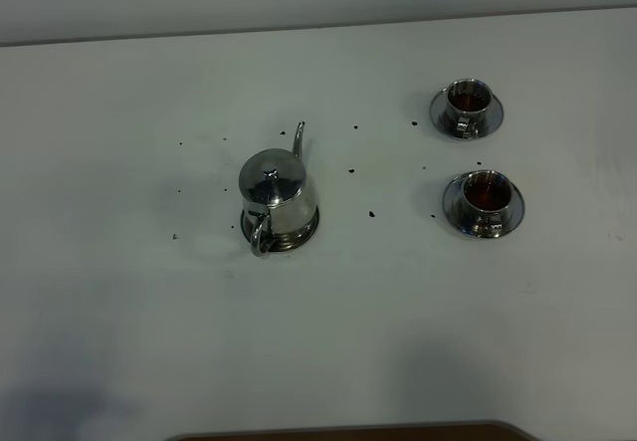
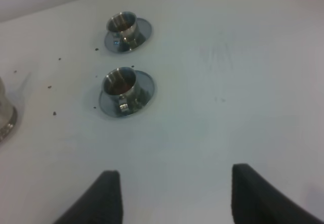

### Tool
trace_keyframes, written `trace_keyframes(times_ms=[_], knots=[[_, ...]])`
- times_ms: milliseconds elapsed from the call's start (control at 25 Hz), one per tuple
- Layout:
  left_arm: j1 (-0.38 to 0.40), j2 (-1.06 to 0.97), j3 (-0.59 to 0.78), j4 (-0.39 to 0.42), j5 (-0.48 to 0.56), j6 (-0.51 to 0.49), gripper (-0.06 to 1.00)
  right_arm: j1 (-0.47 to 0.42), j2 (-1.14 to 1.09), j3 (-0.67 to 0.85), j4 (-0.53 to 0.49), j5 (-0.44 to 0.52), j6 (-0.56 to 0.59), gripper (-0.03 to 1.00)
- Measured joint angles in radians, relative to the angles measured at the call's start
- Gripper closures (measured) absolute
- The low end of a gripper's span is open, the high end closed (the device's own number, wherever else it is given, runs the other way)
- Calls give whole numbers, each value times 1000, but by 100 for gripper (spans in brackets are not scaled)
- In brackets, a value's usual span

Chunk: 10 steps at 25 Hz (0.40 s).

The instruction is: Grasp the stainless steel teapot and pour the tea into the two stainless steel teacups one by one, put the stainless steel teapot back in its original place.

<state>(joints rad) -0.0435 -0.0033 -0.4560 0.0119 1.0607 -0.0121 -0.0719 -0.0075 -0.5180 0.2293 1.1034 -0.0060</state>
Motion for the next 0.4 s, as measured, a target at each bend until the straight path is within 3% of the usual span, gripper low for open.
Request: trace_keyframes(times_ms=[400], knots=[[0,0,0,0,0,1,41,0,0,0,0,0,0,49]])
